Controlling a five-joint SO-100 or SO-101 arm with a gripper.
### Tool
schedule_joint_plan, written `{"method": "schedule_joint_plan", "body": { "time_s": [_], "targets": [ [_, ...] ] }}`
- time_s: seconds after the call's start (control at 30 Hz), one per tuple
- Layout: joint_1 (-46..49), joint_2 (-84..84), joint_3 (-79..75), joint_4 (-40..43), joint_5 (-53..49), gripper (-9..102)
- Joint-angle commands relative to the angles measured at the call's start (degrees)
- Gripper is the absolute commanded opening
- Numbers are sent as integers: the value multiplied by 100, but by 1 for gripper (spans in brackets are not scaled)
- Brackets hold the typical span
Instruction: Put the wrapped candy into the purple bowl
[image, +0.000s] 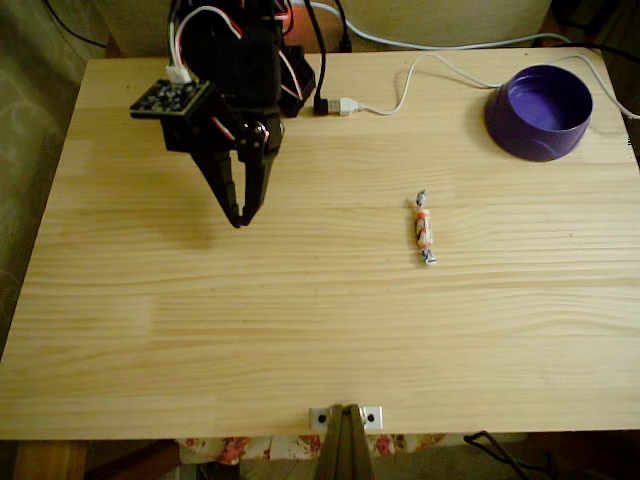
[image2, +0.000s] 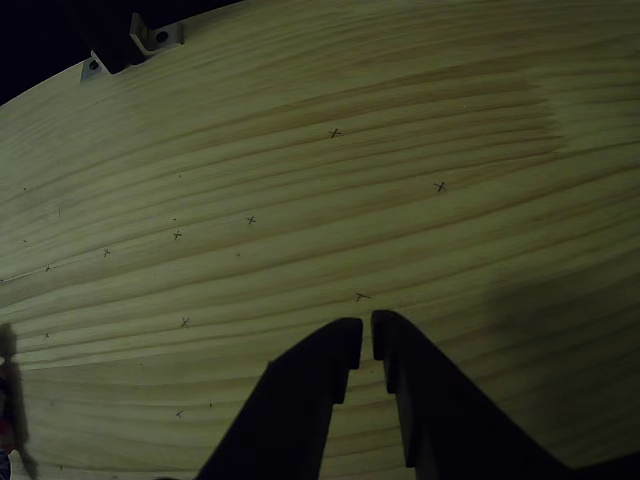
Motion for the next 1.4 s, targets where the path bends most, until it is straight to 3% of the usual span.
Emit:
{"method": "schedule_joint_plan", "body": {
  "time_s": [0.0,0.6,1.1,1.37],
  "targets": [
    [79,70,-105,9,62,1],
    [-97,-624,-967,79,-158,1],
    [-932,-3340,-3867,1046,1406,1],
    [-2197,-4553,-4975,1424,2294,1]
  ]
}}
